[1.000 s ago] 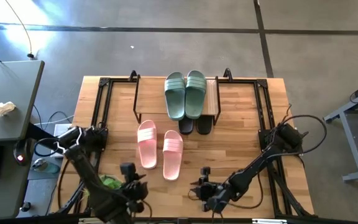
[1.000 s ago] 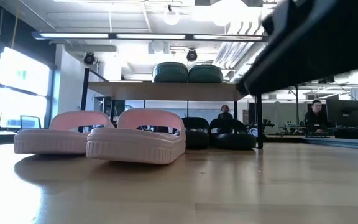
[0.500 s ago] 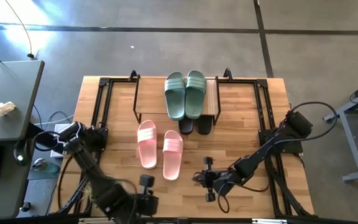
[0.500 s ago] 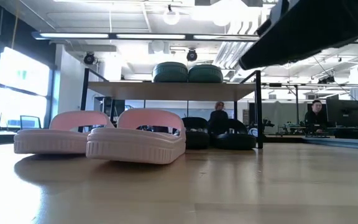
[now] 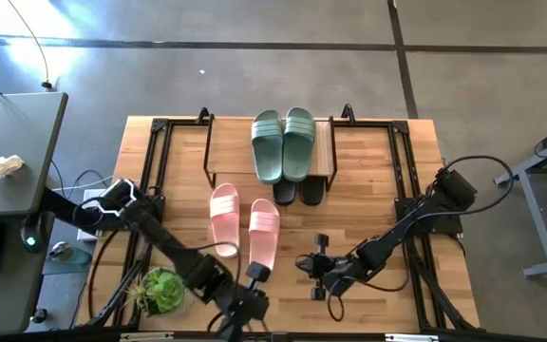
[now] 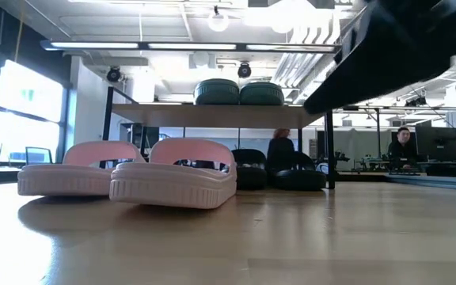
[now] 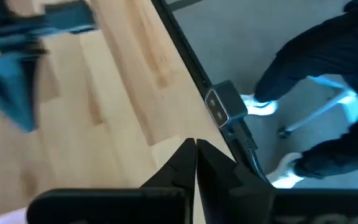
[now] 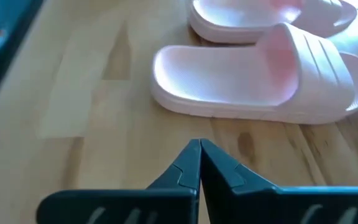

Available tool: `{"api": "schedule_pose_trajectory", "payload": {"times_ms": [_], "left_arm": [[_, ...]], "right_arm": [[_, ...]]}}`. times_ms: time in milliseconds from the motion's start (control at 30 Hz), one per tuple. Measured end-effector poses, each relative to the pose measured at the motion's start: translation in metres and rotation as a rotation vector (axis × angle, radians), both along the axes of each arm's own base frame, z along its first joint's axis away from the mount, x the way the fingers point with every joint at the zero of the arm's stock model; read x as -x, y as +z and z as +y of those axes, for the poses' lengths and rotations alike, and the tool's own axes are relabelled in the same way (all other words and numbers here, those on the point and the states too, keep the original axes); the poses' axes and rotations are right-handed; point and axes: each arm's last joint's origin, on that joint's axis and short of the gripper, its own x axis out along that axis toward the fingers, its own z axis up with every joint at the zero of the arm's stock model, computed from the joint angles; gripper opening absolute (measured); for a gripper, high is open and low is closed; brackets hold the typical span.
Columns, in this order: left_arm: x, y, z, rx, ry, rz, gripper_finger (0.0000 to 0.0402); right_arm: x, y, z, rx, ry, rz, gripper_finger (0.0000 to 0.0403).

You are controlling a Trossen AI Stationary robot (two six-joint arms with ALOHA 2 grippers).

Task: Pick and place slides into the shelf
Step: Put the pink slippers under the shelf

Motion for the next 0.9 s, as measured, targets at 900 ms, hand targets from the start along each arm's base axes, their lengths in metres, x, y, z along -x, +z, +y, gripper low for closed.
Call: {"api": "schedule_pose_trajectory", "payload": {"times_ms": [900], "left_arm": [[0.131,-0.025,0.123,0.062,0.268,-0.216,0.0002]], "right_arm": [[-0.052,-0.027,-0.083,-0.048,-0.060,0.098,0.0000]]}}
